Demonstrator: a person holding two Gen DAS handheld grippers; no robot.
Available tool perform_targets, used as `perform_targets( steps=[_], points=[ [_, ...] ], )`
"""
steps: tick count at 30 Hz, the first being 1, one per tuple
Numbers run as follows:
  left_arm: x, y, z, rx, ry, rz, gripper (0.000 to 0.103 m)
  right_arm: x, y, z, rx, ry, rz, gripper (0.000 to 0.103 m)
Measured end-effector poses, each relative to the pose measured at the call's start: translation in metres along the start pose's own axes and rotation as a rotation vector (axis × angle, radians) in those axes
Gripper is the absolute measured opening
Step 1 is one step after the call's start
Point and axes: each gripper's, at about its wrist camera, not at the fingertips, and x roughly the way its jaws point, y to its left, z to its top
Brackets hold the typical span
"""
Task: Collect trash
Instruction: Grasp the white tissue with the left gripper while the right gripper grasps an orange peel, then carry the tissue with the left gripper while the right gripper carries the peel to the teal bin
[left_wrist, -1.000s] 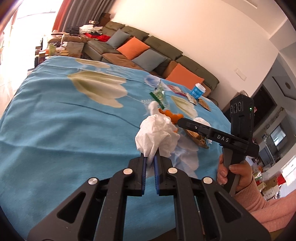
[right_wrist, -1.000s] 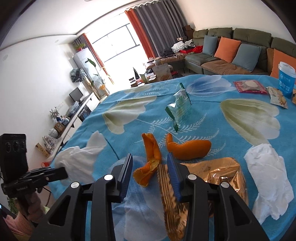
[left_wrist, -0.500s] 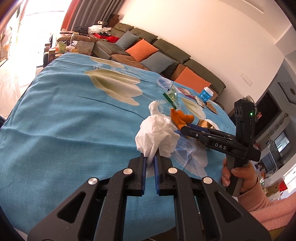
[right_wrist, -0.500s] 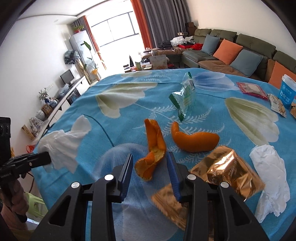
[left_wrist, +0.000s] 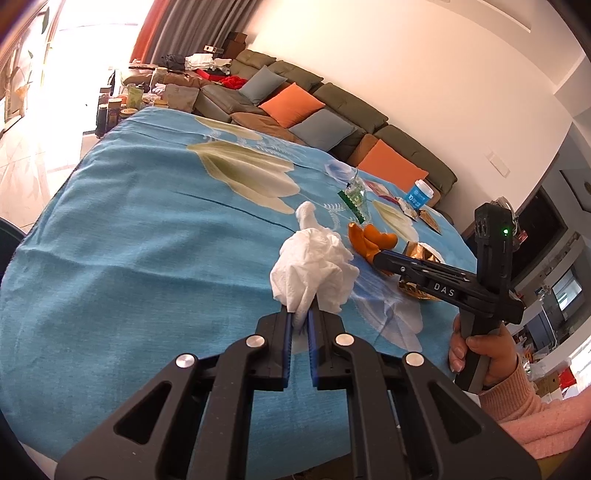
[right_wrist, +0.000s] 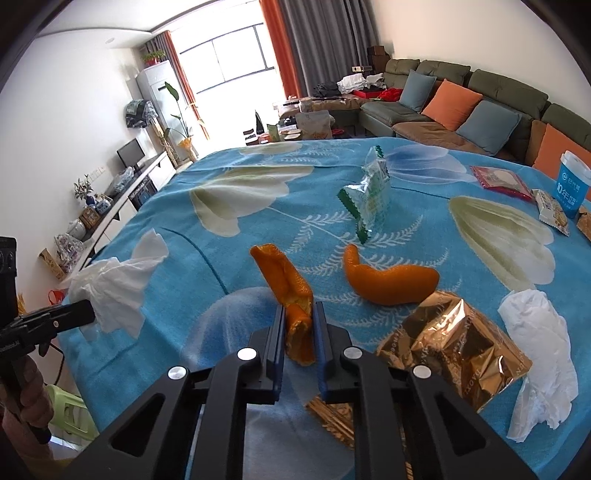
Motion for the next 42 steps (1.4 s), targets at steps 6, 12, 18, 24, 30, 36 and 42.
perform_targets(
  steps=[6,12,18,24,30,36,42],
  points=[
    [-0.006,0.004,-0.001,-0.007,-0.011,0.010,0.008,-0.004,0.011,0.004,-0.005,-0.021,0.041,0.012],
    [-0.014,0.007,-0.002,-0.009,-0.029,0.023,0.008,-0.010,0.023,0.007,-0.020,-0.042,0.085,0.012],
    [-0.023,0.011,-0.003,-0.015,-0.048,0.036,0.008,-0.013,0.037,0.010,-0.041,-0.055,0.119,0.012],
    [-0.032,0.016,-0.005,-0.027,-0.062,0.049,0.008,-0.012,0.049,0.011,-0.059,-0.055,0.161,0.012],
    [-0.042,0.021,-0.006,-0.039,-0.080,0.067,0.008,-0.008,0.063,0.014,-0.075,-0.051,0.199,0.012],
    [-0.055,0.030,-0.009,-0.057,-0.101,0.092,0.008,-0.003,0.079,0.019,-0.100,-0.048,0.235,0.012],
    [-0.072,0.040,-0.013,-0.083,-0.130,0.122,0.008,0.002,0.097,0.022,-0.125,-0.039,0.271,0.012]
  ],
)
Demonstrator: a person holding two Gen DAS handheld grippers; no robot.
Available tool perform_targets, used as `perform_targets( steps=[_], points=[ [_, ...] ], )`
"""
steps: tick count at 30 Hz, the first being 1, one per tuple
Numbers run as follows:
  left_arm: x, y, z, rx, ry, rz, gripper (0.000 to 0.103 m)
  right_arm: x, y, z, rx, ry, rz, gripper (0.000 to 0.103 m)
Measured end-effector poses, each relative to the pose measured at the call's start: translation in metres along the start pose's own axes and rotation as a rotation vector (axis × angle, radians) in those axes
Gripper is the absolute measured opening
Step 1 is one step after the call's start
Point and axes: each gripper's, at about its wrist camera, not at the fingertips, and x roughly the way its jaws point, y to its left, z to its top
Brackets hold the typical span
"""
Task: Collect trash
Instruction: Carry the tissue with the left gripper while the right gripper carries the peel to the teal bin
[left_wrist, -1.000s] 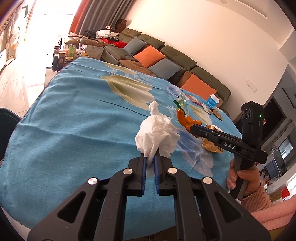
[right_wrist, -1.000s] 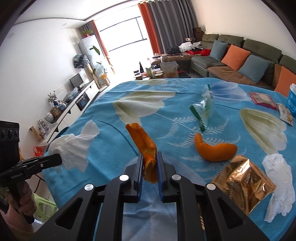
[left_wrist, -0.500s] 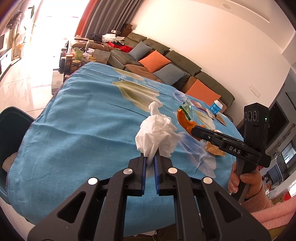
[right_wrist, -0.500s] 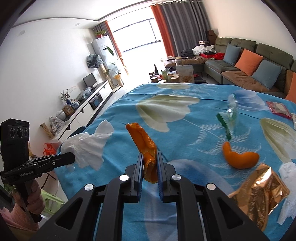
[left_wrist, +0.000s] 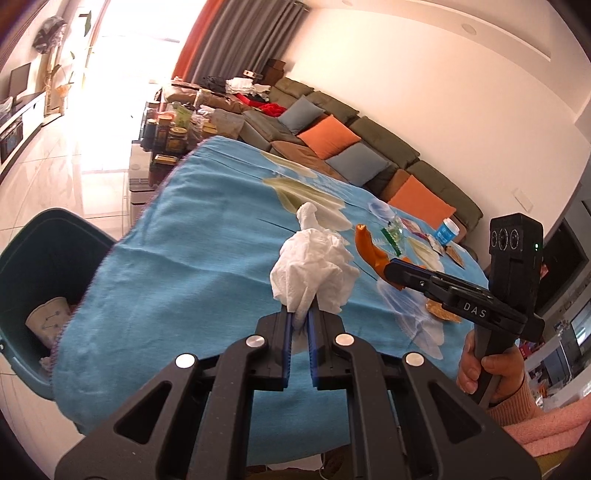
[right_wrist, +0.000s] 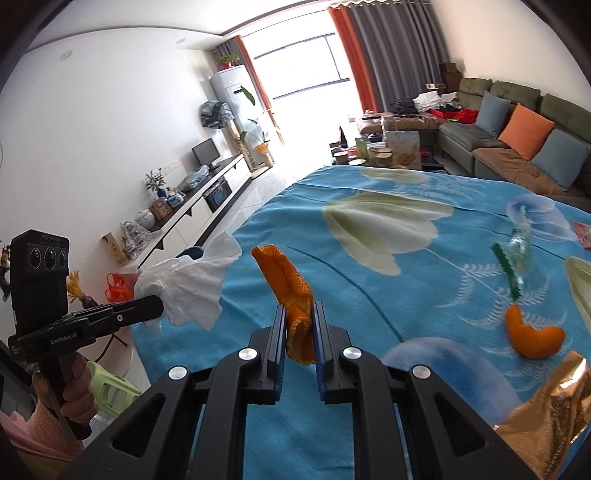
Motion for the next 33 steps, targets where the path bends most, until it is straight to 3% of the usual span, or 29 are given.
perform_targets(
  steps=[33],
  points=[
    [-0.074,0.074,-0.002,-0.148,-0.124,0.167,0.008,0.064,0.080,0.026,-0.133,0.095,0.176,0.012]
  ],
)
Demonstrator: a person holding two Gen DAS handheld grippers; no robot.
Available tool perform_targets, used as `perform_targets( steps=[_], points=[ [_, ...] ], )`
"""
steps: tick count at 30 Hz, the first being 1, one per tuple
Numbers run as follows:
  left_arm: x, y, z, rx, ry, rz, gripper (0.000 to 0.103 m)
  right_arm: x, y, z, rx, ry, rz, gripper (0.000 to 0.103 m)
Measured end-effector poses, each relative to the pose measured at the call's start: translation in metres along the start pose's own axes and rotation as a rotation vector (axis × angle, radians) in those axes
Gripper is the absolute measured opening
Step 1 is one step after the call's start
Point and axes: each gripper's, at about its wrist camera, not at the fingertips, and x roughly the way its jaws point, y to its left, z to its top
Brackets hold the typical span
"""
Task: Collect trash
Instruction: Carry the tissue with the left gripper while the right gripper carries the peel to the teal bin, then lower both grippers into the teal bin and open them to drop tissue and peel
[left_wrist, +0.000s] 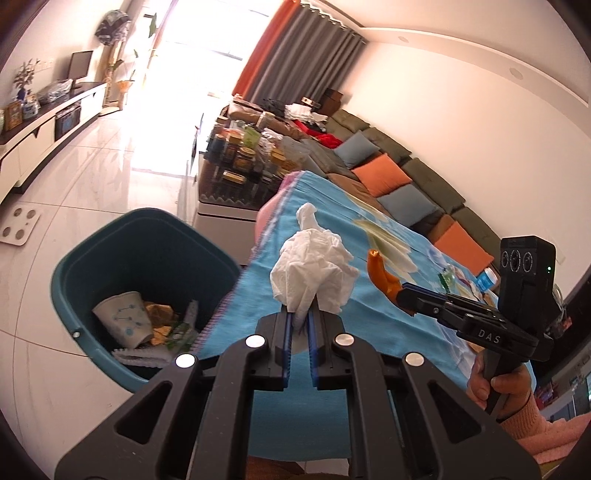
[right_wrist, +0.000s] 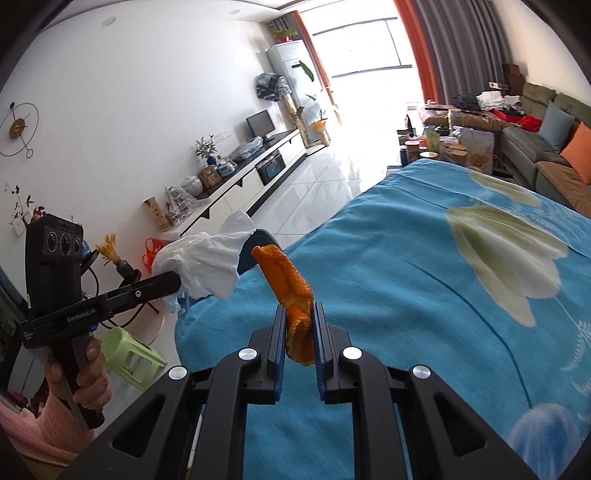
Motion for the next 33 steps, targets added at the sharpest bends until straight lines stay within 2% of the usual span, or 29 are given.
perform_targets(
  steps=[13,33],
  points=[
    [-0.016,0.036,0.004,-0.076,-0.041,0.094,0.008,0.034,0.033,0.021,-0.092,0.045,0.057,0.012],
    [-0.003,0.083,0.000,-0.168,-0.018,0.187,0.008,0.083,0.062,0.041,-0.187,0.127,0.059,0.012]
  ],
)
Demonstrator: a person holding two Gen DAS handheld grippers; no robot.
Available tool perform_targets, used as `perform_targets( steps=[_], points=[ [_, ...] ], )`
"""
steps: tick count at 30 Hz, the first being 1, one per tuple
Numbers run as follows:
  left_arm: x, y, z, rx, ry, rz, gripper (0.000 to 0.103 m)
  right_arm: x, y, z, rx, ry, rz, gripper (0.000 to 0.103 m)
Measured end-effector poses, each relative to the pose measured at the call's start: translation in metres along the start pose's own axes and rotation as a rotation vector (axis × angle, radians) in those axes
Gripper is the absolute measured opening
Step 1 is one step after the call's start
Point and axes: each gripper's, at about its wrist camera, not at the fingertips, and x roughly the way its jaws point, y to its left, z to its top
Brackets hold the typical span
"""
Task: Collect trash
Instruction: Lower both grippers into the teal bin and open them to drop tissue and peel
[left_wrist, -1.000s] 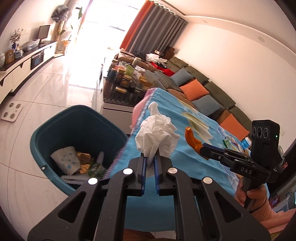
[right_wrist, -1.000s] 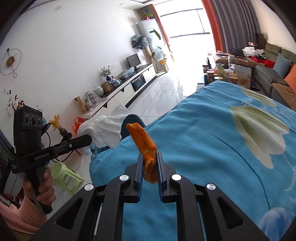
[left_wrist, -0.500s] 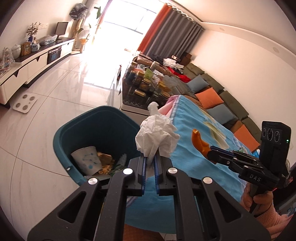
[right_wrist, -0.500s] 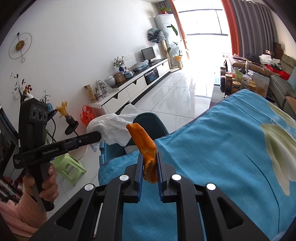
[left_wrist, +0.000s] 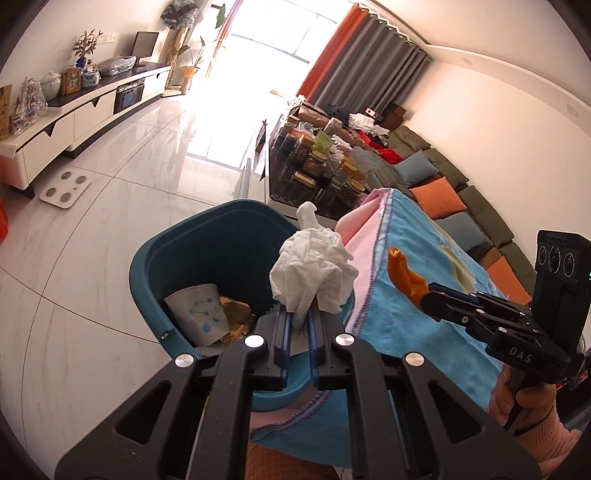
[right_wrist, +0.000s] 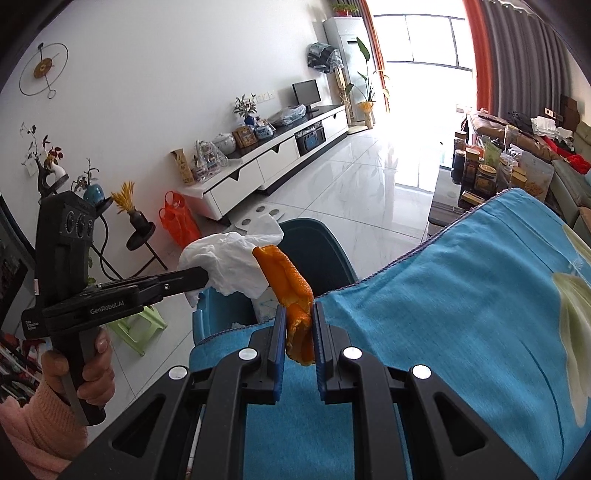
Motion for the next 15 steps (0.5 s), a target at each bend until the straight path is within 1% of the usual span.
perform_targets(
  steps=[15],
  points=[
    [0.024,0.017,0.004,-0.027,0.028,0.045,0.008,0.038,0.013,0.014,-0.015,0.063,-0.019,0.013]
  ],
)
